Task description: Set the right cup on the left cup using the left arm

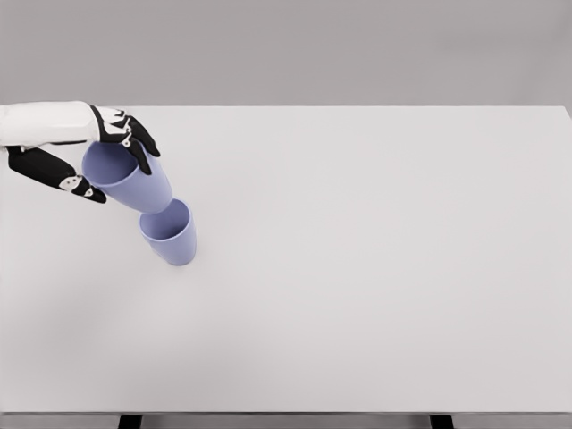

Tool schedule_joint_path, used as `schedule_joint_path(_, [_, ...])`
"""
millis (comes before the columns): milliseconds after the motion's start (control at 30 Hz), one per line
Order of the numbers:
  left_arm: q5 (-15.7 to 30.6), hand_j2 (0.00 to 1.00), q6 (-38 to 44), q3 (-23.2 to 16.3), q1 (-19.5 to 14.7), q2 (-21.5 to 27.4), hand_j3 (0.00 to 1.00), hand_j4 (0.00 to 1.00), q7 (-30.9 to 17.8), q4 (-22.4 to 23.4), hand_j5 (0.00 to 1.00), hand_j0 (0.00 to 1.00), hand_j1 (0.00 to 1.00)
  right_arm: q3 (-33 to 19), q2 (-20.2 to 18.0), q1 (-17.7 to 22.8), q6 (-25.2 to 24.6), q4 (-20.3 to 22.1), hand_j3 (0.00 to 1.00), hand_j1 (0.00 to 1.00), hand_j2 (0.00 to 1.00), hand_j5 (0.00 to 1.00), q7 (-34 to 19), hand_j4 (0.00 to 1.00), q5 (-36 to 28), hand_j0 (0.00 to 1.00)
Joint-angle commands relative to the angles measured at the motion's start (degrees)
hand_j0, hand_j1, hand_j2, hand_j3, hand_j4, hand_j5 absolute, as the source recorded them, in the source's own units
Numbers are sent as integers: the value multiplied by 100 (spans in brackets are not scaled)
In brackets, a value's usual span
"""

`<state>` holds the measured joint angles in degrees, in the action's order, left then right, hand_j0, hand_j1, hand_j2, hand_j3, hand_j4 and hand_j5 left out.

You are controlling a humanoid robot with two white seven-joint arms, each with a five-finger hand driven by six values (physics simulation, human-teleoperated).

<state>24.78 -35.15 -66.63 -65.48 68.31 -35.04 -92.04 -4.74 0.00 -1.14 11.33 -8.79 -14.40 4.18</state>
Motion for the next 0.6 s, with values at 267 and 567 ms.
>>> schedule_joint_path(267, [44,59,15,10,114,25,59,59,4,-138,59,59,59,-1,0,0,1,0,100,100,100,100,-2,100,4,100])
schedule_joint_path(567, [35,59,15,18,176,-37,59,59,4,-95,59,59,59,-1,0,0,1,0,100,100,100,100,-2,100,4,100])
